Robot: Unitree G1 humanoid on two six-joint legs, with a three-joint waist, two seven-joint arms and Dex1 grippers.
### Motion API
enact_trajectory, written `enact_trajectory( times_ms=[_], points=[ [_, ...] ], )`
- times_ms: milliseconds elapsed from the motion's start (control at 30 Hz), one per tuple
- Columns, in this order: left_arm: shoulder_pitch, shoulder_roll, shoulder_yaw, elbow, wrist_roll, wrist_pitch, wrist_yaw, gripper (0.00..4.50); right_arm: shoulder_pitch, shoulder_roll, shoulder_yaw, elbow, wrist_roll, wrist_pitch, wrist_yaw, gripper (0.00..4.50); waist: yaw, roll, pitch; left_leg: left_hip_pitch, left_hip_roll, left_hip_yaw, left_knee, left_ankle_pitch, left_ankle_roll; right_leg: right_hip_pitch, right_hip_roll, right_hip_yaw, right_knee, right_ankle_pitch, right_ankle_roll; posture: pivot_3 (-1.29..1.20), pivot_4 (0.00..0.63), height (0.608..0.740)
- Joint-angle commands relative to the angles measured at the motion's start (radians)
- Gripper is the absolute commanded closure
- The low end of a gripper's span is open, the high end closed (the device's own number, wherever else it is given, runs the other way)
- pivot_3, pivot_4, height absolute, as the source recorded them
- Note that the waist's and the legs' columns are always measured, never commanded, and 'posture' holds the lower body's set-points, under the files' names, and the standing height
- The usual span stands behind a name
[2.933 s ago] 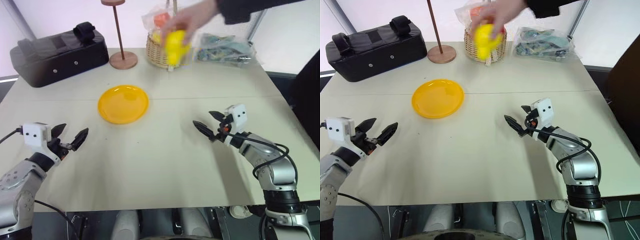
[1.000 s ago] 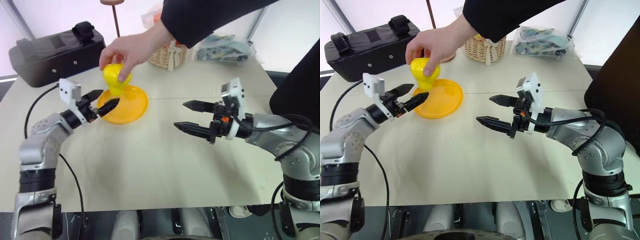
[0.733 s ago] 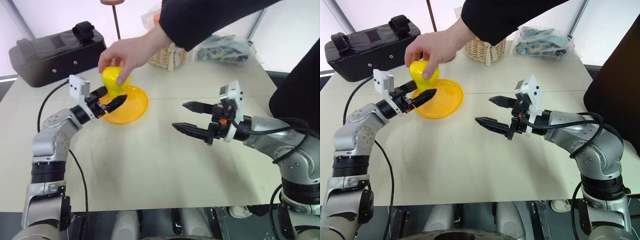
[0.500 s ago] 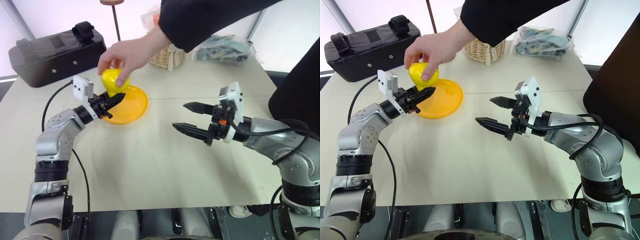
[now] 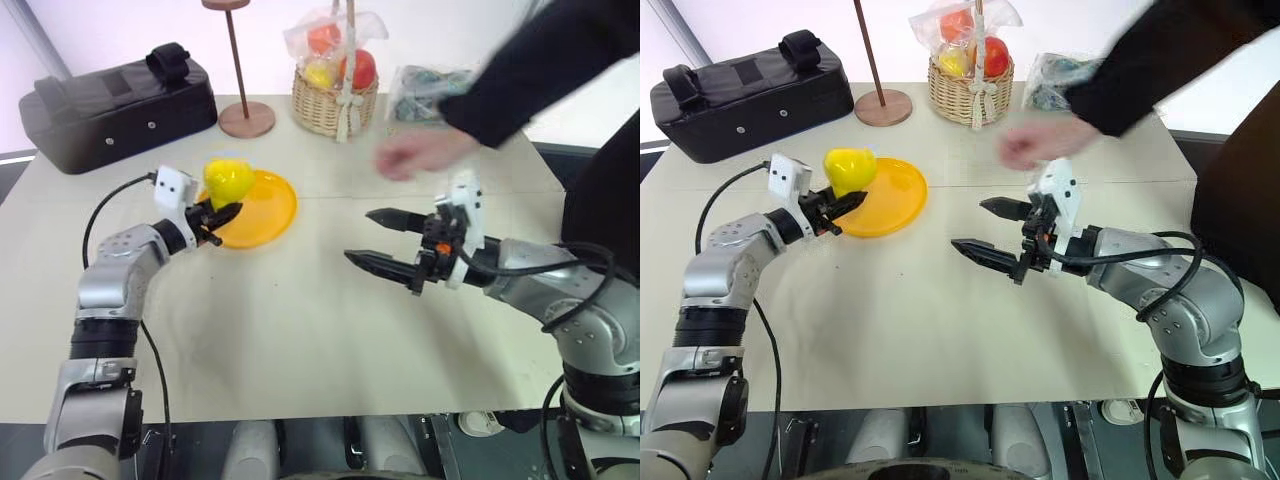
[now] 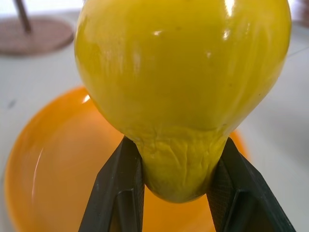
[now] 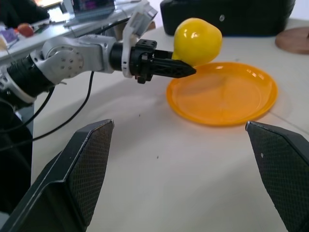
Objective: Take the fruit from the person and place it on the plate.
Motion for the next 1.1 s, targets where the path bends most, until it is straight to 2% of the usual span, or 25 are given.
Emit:
enact_trajectory(
  times_ms=[33,133,200,267,367,567,667,900,1100],
  points=[
    [-0.044,-0.008,-0.003,0.014,0.018,-0.006,0.007,3.38,-0.006,-0.01,0.001,-0.031,-0.02,-0.033,0.011,0.0,0.0,0.0,0.0,0.0,0.0,0.0,0.0,0.0,0.0,0.0,0.0,0.0,0.0,0.0,0.0,0.0,0.15,0.74],
    [-0.062,-0.02,-0.018,0.045,0.034,-0.007,0.004,3.38,-0.002,-0.009,0.006,-0.031,-0.032,-0.039,0.014,0.0,0.003,0.0,0.0,-0.001,0.0,0.0,0.0,0.0,0.0,0.0,0.0,0.0,0.0,0.0,0.0,0.0,0.15,0.74],
    [-0.07,-0.029,-0.018,0.06,0.036,-0.011,0.0,2.35,-0.001,-0.009,0.007,-0.032,-0.04,-0.041,0.015,0.0,0.001,0.0,0.0,-0.001,0.0,0.0,0.001,0.0,0.0,0.0,0.0,0.0,0.0,0.0,0.0,0.0,0.15,0.74],
    [-0.078,-0.038,-0.01,0.07,0.031,-0.012,-0.004,1.56,0.001,-0.007,0.006,-0.036,-0.04,-0.039,0.015,0.0,0.001,0.0,0.0,-0.001,0.0,0.0,0.0,0.0,0.0,0.0,0.0,0.0,0.0,0.0,0.0,0.0,0.15,0.74],
    [-0.087,-0.046,0.0,0.076,0.031,-0.022,-0.002,0.02,0.005,-0.006,0.004,-0.043,-0.038,-0.036,0.013,0.0,-0.001,0.0,0.0,-0.001,0.0,0.0,0.0,0.0,0.0,0.0,0.0,0.0,0.0,0.0,0.0,0.0,0.15,0.74],
    [-0.109,-0.037,0.005,0.116,0.076,-0.083,0.049,0.02,0.006,-0.006,0.002,-0.041,-0.035,-0.033,0.012,0.0,0.001,0.0,0.0,-0.001,0.0,0.0,0.0,0.0,0.0,0.0,0.0,0.0,0.0,0.0,0.0,0.0,0.15,0.74],
    [-0.106,-0.019,0.07,0.078,0.04,-0.068,0.074,0.02,0.005,-0.003,0.001,-0.031,-0.047,-0.041,0.007,0.0,0.0,0.0,0.0,-0.001,0.0,0.0,0.001,0.0,0.0,0.0,0.0,0.0,0.0,0.0,0.0,0.0,0.15,0.74],
    [0.058,0.06,0.23,-0.176,-0.074,0.054,0.086,0.02,-0.008,0.023,0.0,0.059,-0.155,-0.119,-0.026,0.0,-0.006,0.0,0.0,0.0,0.001,0.0,0.0,0.0,0.0,0.0,0.0,0.0,0.0,0.0,0.001,0.0,0.15,0.74],
    [0.241,0.076,0.39,-0.411,-0.21,0.169,0.113,0.02,-0.038,0.07,0.002,0.165,-0.242,-0.21,-0.043,0.0,-0.002,-0.001,0.0,0.0,0.0,0.0,0.001,0.0,0.0,0.0,-0.001,0.0,0.0,0.0,0.0,0.0,0.15,0.74]
  ],
)
